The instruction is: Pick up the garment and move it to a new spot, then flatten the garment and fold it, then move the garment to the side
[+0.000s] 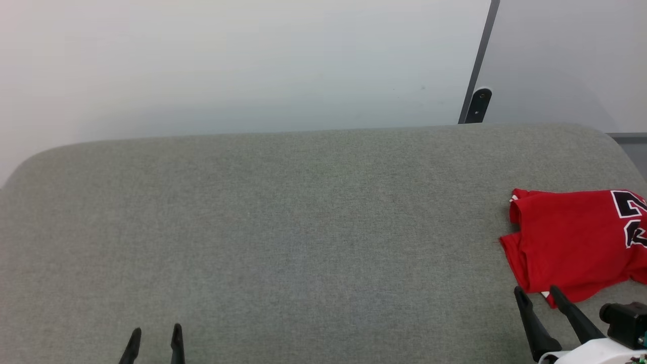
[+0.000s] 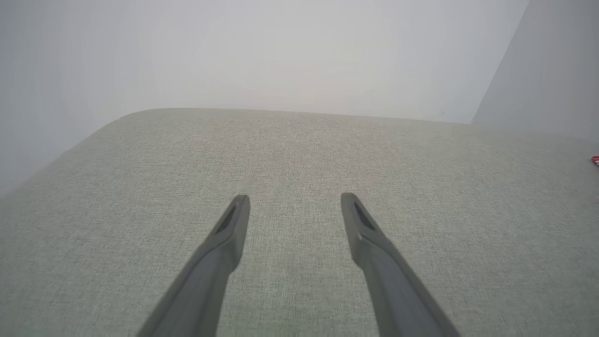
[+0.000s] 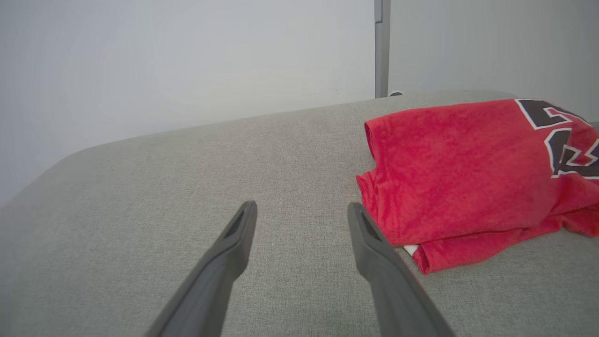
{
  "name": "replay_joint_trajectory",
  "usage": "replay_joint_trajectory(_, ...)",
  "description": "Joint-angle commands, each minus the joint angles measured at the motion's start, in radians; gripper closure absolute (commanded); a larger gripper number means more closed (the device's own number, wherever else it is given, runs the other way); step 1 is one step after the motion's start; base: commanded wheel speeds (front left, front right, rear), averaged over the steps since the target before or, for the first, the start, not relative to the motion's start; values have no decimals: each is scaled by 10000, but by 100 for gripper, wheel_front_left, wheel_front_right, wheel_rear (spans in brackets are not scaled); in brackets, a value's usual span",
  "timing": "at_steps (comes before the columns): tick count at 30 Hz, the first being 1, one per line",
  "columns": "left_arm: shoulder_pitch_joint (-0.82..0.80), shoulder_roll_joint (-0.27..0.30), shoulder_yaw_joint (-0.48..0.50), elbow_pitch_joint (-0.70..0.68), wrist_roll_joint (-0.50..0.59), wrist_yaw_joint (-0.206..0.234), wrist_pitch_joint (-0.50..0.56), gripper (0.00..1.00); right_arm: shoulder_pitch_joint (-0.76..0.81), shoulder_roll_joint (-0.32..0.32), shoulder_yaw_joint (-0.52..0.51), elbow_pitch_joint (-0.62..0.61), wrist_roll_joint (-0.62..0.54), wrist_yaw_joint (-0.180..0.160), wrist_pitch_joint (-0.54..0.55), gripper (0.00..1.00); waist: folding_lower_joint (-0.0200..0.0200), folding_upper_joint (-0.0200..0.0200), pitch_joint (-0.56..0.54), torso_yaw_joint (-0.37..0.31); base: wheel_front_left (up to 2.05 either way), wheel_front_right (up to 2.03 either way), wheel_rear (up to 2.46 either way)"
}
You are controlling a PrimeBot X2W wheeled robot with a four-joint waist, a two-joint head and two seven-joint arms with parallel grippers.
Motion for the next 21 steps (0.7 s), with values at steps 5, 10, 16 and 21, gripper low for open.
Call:
replay_joint_trajectory(5,210,-82,-30,-247,-107,98,7,0,309,120,-180,-308,-189,-15,200,0,0,0,-7,33,0,0,0)
replay_joint_trajectory(10,211,-92,-104,-342,-122,81,7,0,281,142,-135,-363,-226,-15,301,0,0,0,-34,45,0,0,0)
replay_joint_trajectory(16,271,-77,-153,-311,-141,118,11,0,326,119,-61,-380,-216,-16,402,0,0,0,-48,41,0,0,0)
replay_joint_trajectory(21,266,-58,-215,-299,-170,149,19,0,301,111,-38,-407,-208,-16,408,0,0,0,-59,53,0,0,0)
